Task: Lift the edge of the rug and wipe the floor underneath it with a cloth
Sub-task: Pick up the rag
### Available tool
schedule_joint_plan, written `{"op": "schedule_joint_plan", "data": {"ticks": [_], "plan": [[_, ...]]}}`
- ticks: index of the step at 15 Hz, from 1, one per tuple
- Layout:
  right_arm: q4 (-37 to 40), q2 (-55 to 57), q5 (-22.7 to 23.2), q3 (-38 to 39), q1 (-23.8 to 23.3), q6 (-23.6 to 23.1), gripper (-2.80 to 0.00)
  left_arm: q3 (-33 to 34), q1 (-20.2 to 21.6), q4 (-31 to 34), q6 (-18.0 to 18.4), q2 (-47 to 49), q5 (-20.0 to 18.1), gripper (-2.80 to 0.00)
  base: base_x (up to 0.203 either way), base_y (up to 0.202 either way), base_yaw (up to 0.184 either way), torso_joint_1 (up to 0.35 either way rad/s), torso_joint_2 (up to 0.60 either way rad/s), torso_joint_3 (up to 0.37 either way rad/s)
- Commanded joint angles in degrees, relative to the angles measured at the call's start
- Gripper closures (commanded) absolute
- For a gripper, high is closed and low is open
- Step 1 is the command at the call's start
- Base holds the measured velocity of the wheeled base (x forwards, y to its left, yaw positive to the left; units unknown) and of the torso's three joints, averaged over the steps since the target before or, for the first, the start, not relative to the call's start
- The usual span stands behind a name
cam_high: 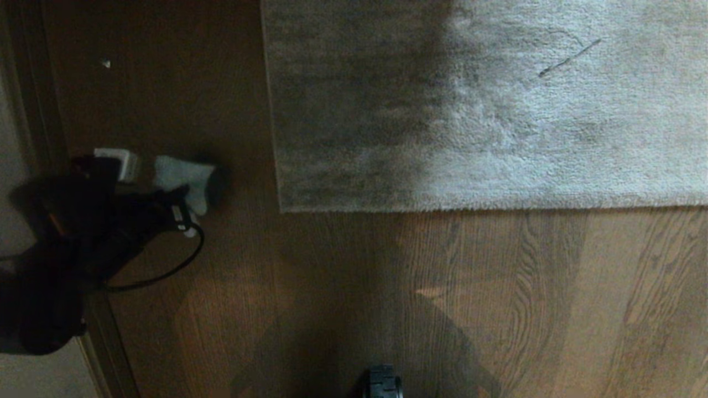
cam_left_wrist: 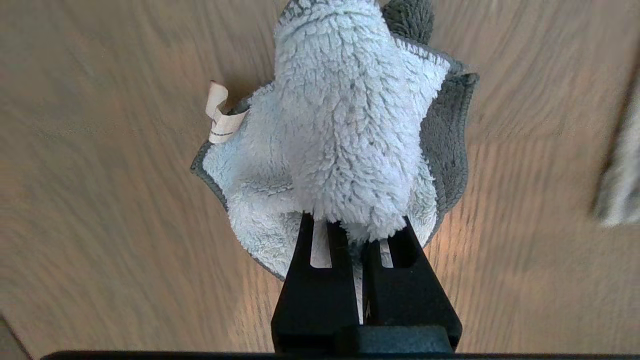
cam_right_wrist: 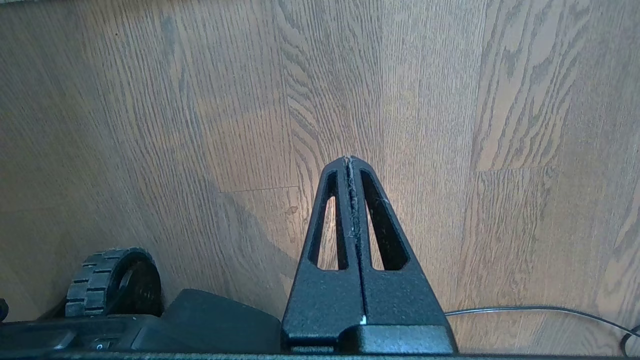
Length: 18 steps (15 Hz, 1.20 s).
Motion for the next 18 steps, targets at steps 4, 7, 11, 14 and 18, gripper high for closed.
{"op": "schedule_joint_plan", "data": {"ticks": [4,7,11,14,18], "plan": [[0.0,0.0,0.0,0.0,0.0,0.0,0.00,4.1,0.3,-0.2,-0.1,-9.0,0.1,0.00,0.000,0.000,0.000,0.000,0.00,0.000],[0.0,0.0,0.0,0.0,0.0,0.0,0.00,7.8,0.4,0.0,-0.1,-13.9,0.1,0.00,0.000,0.000,0.000,0.000,0.00,0.000],[0.0,0.0,0.0,0.0,0.0,-0.1,0.00,8.7,0.3,0.2,-0.1,-17.1,0.0,0.00,0.000,0.000,0.000,0.000,0.00,0.000],[0.0,0.0,0.0,0.0,0.0,0.0,0.00,8.7,0.0,0.2,0.0,-17.3,-0.3,0.00,0.000,0.000,0.000,0.000,0.00,0.000],[0.0,0.0,0.0,0.0,0.0,-0.1,0.00,10.6,0.2,5.0,0.0,-21.1,-0.5,0.00,0.000,0.000,0.000,0.000,0.00,0.000]]}}
